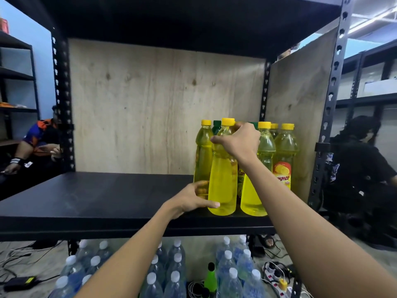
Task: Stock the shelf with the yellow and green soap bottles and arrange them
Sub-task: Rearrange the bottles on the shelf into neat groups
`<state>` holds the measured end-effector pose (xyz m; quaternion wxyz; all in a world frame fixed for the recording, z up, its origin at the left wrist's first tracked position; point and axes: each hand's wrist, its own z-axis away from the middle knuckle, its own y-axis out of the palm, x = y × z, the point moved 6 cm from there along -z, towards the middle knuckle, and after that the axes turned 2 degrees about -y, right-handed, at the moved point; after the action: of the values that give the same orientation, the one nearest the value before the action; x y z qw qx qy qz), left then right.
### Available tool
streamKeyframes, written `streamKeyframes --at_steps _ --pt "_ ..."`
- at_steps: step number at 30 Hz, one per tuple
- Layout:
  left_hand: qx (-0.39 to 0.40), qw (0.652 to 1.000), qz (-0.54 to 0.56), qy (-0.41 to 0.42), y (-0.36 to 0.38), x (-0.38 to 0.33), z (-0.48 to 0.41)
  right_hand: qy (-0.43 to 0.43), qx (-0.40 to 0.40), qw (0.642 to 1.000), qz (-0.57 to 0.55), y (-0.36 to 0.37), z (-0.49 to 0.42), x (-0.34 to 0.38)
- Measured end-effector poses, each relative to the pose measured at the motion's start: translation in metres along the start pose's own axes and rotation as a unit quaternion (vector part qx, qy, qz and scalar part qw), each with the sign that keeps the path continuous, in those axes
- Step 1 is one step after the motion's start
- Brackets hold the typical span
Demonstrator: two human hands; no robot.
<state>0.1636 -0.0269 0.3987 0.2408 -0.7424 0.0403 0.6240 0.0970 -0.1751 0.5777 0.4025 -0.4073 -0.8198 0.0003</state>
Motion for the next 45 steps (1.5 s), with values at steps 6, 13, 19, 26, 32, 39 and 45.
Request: streamKeyframes --at_steps 6,13,19,26,32,39,45 --pt "-0.026 0.998 -0.024 0.043 -0.003 -0.005 0.02 -0.056 -0.012 0.998 -0.02 -0.008 0.026 0.038" --pt "-0.146 0.981 -0.018 0.123 -0.061 -0.03 0.076 -0.043 -0.025 0.996 -0.077 -0.001 0.027 0.108" --pt "-0.204 0.962 -0.137 0.118 -0.135 -0.034 0.121 -0.018 0.06 0.993 -0.097 0.078 0.038 0.165" --pt "-0.208 0.961 -0.173 0.064 -0.257 -0.008 0.123 0.009 0.065 0.989 -0.135 0.178 0.033 0.198" --pt "-0.239 0.957 -0.159 0.048 -0.342 0.04 0.082 -0.027 0.07 0.99 -0.123 0.277 0.018 0.212" --pt "-0.22 0.968 -0.121 0.028 -0.403 0.097 0.037 -0.074 0.084 0.987 -0.114 0.369 0.007 0.215" --pt "-0.171 0.98 -0.101 0.027 -0.428 0.107 0.026 -0.07 0.102 0.984 -0.132 0.4 -0.003 0.211"
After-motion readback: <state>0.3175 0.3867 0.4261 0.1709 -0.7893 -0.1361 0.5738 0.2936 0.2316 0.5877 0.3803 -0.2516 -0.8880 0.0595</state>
